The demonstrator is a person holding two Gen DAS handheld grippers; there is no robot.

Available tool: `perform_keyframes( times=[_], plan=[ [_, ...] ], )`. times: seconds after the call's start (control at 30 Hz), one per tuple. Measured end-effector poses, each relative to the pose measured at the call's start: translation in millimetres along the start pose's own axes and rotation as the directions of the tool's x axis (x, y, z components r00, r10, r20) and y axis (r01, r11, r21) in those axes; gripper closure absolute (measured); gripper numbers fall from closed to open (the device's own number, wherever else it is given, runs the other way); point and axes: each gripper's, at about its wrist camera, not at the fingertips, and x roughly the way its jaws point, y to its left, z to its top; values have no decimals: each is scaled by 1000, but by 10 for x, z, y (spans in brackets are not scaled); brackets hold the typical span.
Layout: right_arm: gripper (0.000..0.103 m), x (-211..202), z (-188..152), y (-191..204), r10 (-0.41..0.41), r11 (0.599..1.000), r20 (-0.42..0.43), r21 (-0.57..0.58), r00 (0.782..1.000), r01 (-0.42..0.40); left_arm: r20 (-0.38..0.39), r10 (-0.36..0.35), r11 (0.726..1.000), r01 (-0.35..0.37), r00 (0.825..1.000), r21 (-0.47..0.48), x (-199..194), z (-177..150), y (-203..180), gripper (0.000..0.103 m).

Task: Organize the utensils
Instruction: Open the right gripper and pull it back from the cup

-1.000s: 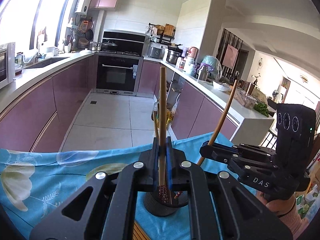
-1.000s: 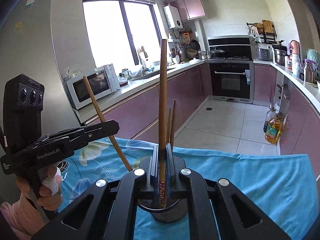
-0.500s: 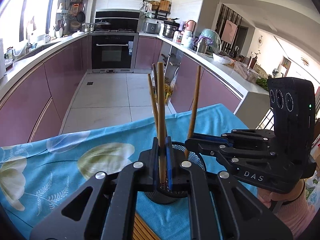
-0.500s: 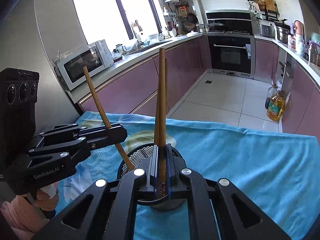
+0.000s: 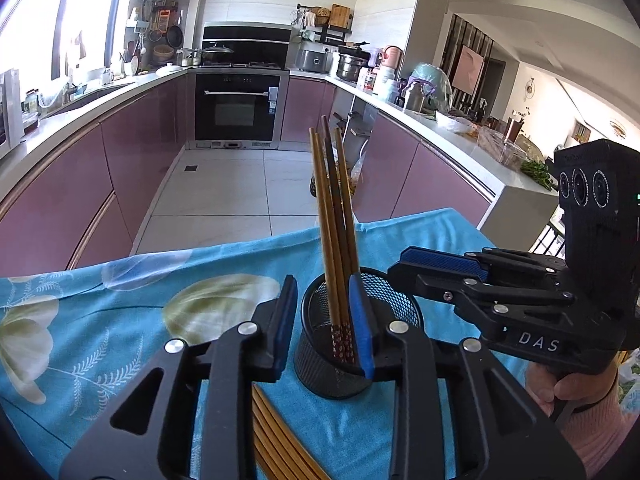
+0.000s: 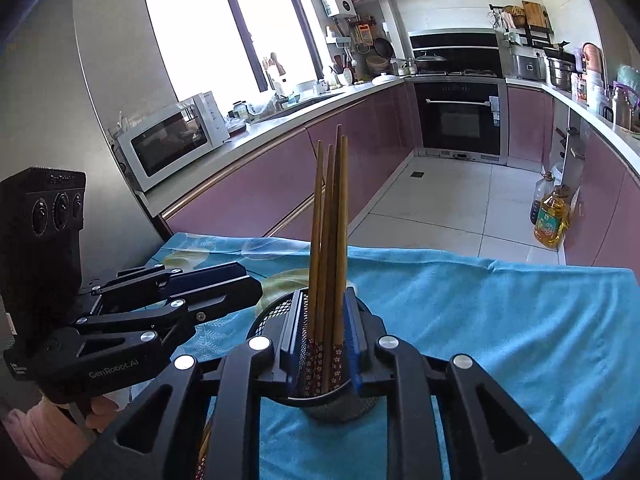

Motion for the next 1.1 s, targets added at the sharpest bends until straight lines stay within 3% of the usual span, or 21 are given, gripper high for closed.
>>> perform_keyframes(
  times=[0.13,0.23,0.33,0.5,0.7,1.1],
  plan=[
    [77,-148,-65,121,28,999,27,-36,999,-27,41,20,1000,-20,999,1,-208,-141,44,66],
    [65,-260,-159,261,67,994,29,-86,997,-64,56,40,999,-40,998,1,-358,-266,96,62],
    [61,-297,-292,393,95,986,6,-137,995,-93,46,67,998,-67,997,-1,-461,-438,160,59],
    [60,-123,-609,542,92,981,-96,-165,991,-107,-16,111,994,-111,994,0,-525,-825,287,55],
    [60,184,-911,576,69,986,-208,-132,976,-98,-125,112,993,-116,986,-25,-473,-1254,432,54],
    [60,367,-1211,730,28,988,-263,-142,964,-68,-202,95,994,-104,975,-33,-352,-1590,357,49]
  ],
)
